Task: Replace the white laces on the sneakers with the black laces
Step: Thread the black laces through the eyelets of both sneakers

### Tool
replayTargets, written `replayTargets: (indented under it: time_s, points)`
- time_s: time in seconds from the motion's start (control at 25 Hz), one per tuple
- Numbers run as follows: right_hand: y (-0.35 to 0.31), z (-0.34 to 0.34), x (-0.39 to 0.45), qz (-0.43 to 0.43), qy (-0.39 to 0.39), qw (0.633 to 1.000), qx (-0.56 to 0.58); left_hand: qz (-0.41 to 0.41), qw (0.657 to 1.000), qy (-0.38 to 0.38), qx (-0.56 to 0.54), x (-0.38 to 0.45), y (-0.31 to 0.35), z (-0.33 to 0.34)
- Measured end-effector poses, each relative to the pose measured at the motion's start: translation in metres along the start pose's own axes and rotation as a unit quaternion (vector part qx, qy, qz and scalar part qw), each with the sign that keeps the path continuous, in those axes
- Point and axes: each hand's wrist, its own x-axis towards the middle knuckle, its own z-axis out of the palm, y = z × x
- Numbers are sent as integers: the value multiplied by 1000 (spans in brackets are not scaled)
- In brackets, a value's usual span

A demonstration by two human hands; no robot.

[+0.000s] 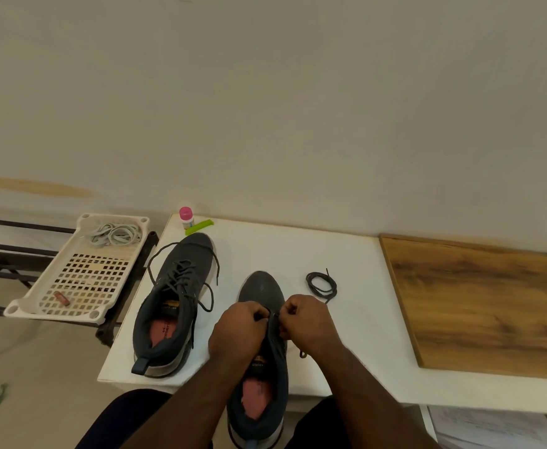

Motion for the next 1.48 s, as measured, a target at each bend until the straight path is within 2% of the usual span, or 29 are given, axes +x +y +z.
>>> replayTargets:
  time_s: [0.2,0.4,0.6,0.84,1.08,1.2,1.32,1.4,1.48]
  points:
    - [-1,3,9,-3,-24,999,-38,10,998,19,51,-1,4,2]
    - [1,8,11,17,-28,999,-5,44,988,37,146,2,11,3]
    - [2,10,12,77,-44,993,72,68,980,41,181,3,11,3]
    - [4,8,7,90,-41,985,142,108,982,20,151,7,5,-2]
    - [1,10,1,68,-47,990,112,152,983,-58,83,15,-8,-23]
    - [0,13,0,52,-26,995,76,157,986,-44,24,12,-11,-33]
    - [0,12,-1,-10,-7,1000,28,125,992,0,-20,8,-14,-37]
    - [3,2,3,-33,39,999,5,104,994,25,-29,5,-15,-37]
    - [16,-16,14,-8,109,994,-30,79,995,41,-35,3,-14,-34]
